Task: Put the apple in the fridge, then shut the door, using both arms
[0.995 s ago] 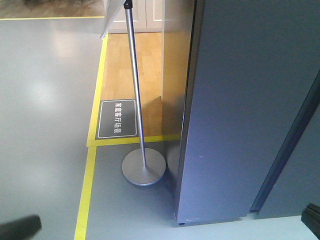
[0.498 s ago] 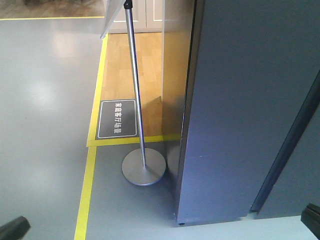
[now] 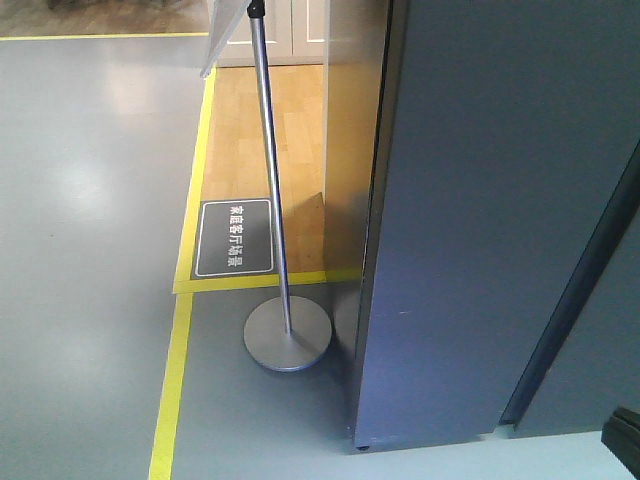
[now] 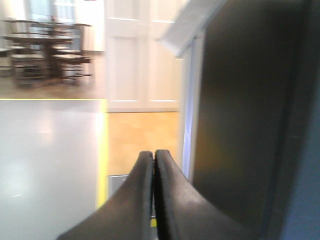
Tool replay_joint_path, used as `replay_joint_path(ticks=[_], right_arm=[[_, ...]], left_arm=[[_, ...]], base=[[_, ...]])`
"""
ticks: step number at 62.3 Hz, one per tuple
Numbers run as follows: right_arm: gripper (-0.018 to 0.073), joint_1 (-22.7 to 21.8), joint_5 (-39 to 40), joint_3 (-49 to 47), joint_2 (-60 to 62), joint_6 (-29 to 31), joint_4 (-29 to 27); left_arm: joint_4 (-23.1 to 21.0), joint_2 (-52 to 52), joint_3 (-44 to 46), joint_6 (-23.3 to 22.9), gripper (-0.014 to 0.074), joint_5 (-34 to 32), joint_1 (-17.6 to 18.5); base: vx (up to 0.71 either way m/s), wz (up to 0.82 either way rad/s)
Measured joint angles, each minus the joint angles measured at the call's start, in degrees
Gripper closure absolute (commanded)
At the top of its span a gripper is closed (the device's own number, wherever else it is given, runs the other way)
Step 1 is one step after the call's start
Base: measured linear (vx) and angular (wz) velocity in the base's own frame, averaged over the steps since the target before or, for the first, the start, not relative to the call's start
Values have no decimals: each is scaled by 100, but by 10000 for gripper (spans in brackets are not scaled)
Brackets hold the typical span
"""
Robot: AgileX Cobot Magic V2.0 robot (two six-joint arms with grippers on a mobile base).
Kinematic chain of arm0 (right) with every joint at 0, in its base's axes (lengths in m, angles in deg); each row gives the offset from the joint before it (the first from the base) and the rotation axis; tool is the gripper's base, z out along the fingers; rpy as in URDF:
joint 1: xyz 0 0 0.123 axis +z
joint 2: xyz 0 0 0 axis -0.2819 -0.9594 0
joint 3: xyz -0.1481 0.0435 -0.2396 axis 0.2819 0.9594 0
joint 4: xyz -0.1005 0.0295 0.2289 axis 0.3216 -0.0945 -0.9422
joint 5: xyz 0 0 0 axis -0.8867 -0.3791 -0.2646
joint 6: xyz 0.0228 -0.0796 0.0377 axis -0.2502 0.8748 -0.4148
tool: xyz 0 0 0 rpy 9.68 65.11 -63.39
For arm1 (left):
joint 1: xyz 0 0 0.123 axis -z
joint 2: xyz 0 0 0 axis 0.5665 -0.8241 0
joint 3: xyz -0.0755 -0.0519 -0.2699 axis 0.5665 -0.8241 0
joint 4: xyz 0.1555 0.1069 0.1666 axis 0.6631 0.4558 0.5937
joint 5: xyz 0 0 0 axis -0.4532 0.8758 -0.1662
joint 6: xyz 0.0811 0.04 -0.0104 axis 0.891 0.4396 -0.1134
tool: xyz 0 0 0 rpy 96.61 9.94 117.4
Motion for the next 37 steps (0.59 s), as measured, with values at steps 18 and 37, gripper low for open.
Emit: replay_joint_path(ticks=[18, 37], right_arm=[[563, 0, 0, 0, 0, 0, 0], [563, 0, 0, 0, 0, 0, 0]], left_arm=[[246, 0, 0, 22, 603, 26, -800], [714, 0, 0, -311, 603, 31, -800]], base=[[0, 0], [0, 0]])
